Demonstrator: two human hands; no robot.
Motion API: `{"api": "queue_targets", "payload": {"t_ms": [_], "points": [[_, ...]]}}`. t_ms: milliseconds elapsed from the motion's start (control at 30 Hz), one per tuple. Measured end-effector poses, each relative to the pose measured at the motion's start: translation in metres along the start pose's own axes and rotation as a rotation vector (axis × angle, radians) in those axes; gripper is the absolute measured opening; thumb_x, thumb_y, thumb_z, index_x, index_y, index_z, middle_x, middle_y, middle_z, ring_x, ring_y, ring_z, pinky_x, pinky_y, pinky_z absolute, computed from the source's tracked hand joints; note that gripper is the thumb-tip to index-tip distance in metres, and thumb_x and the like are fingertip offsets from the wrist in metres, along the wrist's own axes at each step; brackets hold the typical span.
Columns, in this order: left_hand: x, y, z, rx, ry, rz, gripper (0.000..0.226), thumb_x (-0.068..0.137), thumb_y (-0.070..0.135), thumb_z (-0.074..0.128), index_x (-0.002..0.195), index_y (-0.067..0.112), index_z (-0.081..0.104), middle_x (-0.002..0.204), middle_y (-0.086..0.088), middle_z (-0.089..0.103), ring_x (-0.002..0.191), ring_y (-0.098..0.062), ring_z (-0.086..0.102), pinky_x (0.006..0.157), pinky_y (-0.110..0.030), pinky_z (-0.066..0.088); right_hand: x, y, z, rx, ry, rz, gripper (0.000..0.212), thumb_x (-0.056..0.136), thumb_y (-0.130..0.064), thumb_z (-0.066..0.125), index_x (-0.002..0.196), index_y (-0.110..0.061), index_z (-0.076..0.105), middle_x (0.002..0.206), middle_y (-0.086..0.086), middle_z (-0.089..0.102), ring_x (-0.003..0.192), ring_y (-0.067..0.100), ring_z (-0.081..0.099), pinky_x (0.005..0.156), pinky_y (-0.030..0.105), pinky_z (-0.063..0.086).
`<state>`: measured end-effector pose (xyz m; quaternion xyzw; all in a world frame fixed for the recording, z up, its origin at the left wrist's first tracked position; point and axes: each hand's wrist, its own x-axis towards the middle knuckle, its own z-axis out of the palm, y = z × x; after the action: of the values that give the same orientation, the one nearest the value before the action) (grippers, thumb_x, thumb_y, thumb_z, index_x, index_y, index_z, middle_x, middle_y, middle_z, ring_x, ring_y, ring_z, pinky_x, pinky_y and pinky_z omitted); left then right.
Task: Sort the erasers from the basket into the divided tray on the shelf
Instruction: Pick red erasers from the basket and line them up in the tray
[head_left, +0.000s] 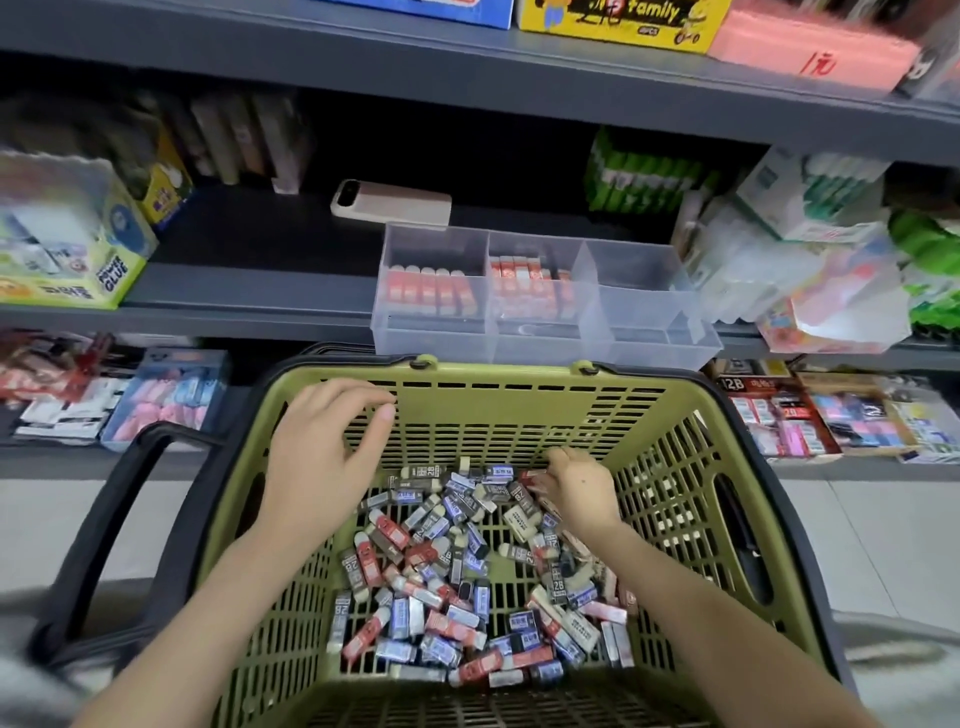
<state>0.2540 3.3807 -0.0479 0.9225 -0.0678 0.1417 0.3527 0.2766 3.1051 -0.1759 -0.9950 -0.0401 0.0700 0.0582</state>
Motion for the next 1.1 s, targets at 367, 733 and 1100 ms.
{"api": "queue_targets", "payload": {"t_ms": [367, 733, 1100], "points": [[-0.014, 0.018, 0.01, -0.628, -0.684, -0.835, 0.039, 0.092, 0.043, 0.048, 0.127, 0.026, 0.045, 0.127, -0.01, 0.056, 0.112, -0.024, 0.057, 0.099, -0.041, 0.046, -0.039, -0.068, -0.062, 1.068, 0.061, 0.187, 0.015, 0.08, -0.021, 0.072, 0.092, -0.019, 0.063, 0.079, -0.004, 0.07, 0.068, 0.012, 0.064, 0.06, 0.023, 0.054], [-0.005, 0.004, 0.001, -0.794, -0.147, -0.978, 0.03, 0.096, -0.004, 0.041, 0.116, 0.017, 0.049, 0.079, -0.009, 0.059, 0.064, -0.018, 0.057, 0.053, -0.027, 0.039, -0.042, -0.098, 0.015, -0.009, -0.274, -0.506, 0.072, 0.077, -0.065, 0.056, 0.135, -0.023, 0.047, 0.128, 0.003, 0.052, 0.114, 0.02, 0.047, 0.093, 0.032, 0.039], [-0.009, -0.005, 0.01, -0.872, -0.281, -1.236, 0.009, 0.093, 0.006, 0.052, 0.098, 0.009, 0.059, 0.068, -0.001, 0.058, 0.054, -0.011, 0.053, 0.05, -0.023, 0.042, -0.047, -0.092, 0.033, 0.321, -0.289, -0.397, 0.034, 0.088, -0.024, 0.06, 0.121, -0.015, 0.06, 0.102, 0.006, 0.065, 0.092, 0.016, 0.058, 0.083, 0.026, 0.047]]}}
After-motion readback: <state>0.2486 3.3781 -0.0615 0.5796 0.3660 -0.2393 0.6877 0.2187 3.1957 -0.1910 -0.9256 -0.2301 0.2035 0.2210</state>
